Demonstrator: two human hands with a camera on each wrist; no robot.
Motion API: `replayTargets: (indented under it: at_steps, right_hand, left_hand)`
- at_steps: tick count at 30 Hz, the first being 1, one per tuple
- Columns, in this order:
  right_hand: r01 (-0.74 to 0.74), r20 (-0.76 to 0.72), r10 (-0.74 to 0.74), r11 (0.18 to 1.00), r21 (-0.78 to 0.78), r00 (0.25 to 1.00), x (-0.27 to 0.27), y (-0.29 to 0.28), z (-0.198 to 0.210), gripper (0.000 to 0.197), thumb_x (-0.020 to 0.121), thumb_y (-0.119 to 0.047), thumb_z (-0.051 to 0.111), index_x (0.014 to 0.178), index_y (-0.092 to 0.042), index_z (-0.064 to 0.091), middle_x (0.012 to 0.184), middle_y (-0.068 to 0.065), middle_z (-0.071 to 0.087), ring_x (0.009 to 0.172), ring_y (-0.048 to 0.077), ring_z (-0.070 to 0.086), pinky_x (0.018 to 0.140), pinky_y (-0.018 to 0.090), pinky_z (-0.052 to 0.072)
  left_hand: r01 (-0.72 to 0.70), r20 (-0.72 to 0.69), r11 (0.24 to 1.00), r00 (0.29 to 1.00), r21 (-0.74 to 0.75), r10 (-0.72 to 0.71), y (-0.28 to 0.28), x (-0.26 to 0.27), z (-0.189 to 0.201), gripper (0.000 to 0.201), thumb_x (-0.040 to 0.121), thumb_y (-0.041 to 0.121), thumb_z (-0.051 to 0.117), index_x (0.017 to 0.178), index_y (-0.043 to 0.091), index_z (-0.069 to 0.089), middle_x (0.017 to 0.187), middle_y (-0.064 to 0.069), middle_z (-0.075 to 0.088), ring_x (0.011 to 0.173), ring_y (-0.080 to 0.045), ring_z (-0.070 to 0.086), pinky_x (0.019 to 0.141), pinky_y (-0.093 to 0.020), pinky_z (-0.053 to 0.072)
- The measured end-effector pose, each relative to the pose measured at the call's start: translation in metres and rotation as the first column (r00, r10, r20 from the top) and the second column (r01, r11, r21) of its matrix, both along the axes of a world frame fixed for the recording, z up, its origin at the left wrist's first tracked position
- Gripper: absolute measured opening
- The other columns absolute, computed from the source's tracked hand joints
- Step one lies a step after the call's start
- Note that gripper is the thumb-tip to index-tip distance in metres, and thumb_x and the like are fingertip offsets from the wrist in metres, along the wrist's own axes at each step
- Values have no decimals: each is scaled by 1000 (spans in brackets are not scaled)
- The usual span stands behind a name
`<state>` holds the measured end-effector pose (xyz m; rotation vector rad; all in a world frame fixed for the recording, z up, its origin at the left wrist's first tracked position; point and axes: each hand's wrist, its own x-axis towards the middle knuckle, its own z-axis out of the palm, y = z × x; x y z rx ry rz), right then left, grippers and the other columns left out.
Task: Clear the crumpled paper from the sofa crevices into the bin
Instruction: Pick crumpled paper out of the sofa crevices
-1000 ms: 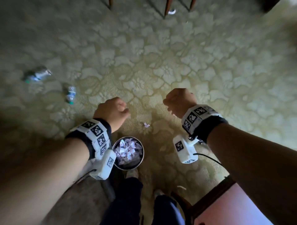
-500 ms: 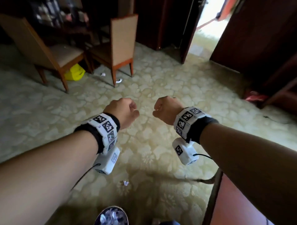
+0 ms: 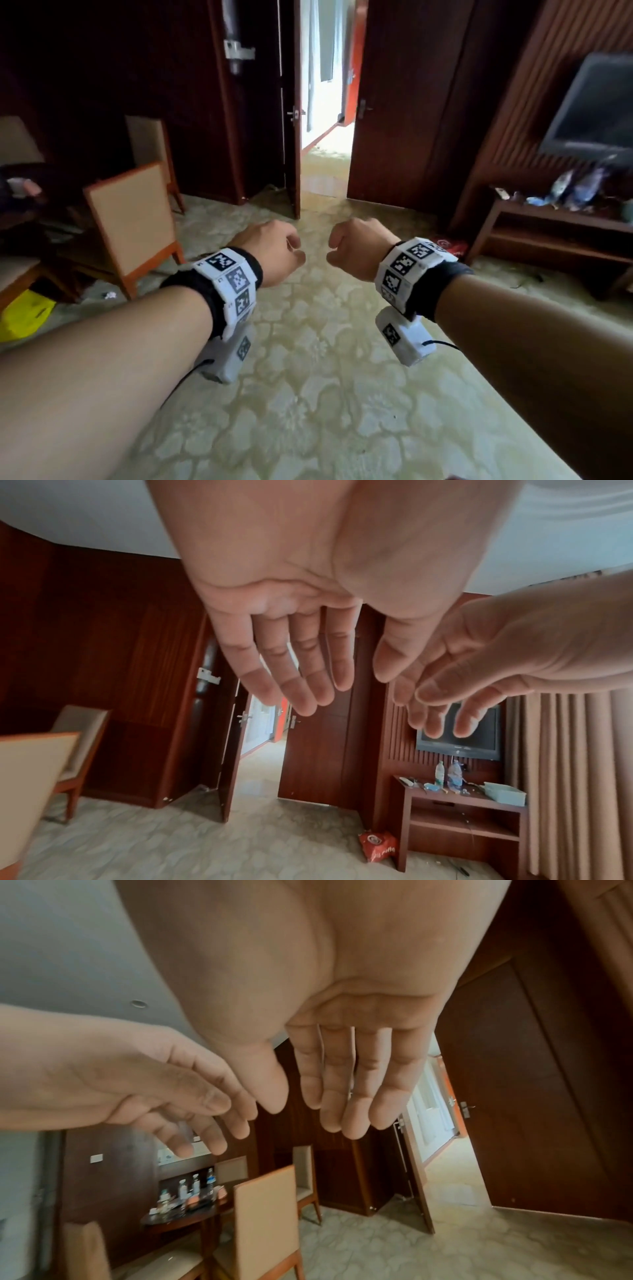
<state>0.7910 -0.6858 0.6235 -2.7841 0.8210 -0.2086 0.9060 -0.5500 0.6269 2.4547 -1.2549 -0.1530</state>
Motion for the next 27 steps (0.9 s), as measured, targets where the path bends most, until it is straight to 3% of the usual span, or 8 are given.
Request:
replayTargets:
  at_steps: [4, 7, 11, 16, 19, 23, 25, 27]
  right_hand:
    - [67, 15, -66, 997, -38, 998, 5, -111, 38, 9, 81, -35, 63, 86, -28, 66, 87, -4, 65, 86, 19, 60, 71, 23, 43]
    - [149, 80, -144, 987, -54, 986, 0, -176, 61, 11, 77, -37, 64, 72, -30, 57, 88, -1, 67, 83, 22, 63, 74, 29, 52]
    - [251, 85, -242, 962, -104, 966, -11, -255, 90, 10, 76, -39, 62, 73, -30, 57, 86, -3, 67, 83, 22, 65, 79, 34, 56]
    - [402, 101, -391, 904, -148, 915, -29, -355, 117, 11, 78, -41, 62, 82, -32, 60, 95, -3, 66, 87, 21, 63, 80, 36, 56]
    - [516, 116, -502, 841, -165, 857, -47, -415, 124, 16, 83, -38, 63, 94, -27, 66, 96, -3, 62, 87, 20, 61, 79, 35, 56]
    - [670, 86, -667, 721, -178, 740, -70, -488, 132, 21, 78, -43, 59, 81, -24, 65, 89, 1, 65, 87, 24, 61, 82, 37, 54]
    - [747, 101, -744, 639, -185, 661, -89, -518, 139, 23, 72, -47, 55, 75, -25, 60, 86, 1, 66, 81, 25, 61, 77, 32, 53]
    - [815, 111, -812, 551, -178, 573, -118, -539, 145, 18, 76, -40, 55, 82, -24, 62, 88, 2, 68, 82, 27, 61, 77, 32, 54]
  left_hand:
    - [52, 26, 997, 998, -61, -51, -115, 22, 35, 17, 88, 41, 68, 102, 32, 69, 106, 7, 70, 93, -17, 62, 82, -28, 49]
    - [110, 54, 992, 993, -63, -107, -188, 27, 59, 9, 88, 39, 67, 96, 34, 67, 107, 6, 69, 98, -20, 64, 86, -30, 53]
    - [229, 125, 972, 967, -45, -222, -287, 28, 92, 13, 85, 45, 64, 76, 39, 56, 105, 7, 68, 96, -20, 64, 85, -33, 54]
    - [408, 183, 908, 903, -91, -388, -415, 23, 119, 11, 84, 48, 64, 87, 39, 62, 104, 5, 68, 96, -21, 64, 88, -37, 54]
    - [519, 204, 847, 847, -118, -491, -500, 21, 123, 12, 84, 49, 64, 88, 38, 64, 95, 10, 69, 91, -18, 66, 84, -37, 56]
    - [676, 168, 729, 736, -108, -656, -607, 3, 134, 13, 88, 45, 65, 93, 33, 67, 96, 12, 69, 92, -15, 66, 86, -34, 54]
    - [733, 162, 672, 680, -111, -715, -660, -17, 141, 12, 87, 43, 66, 91, 32, 67, 98, 11, 70, 96, -16, 66, 89, -33, 53]
    - [791, 162, 600, 611, -118, -775, -706, -48, 146, 12, 86, 43, 67, 89, 31, 66, 99, 12, 71, 98, -16, 66, 89, -33, 53]
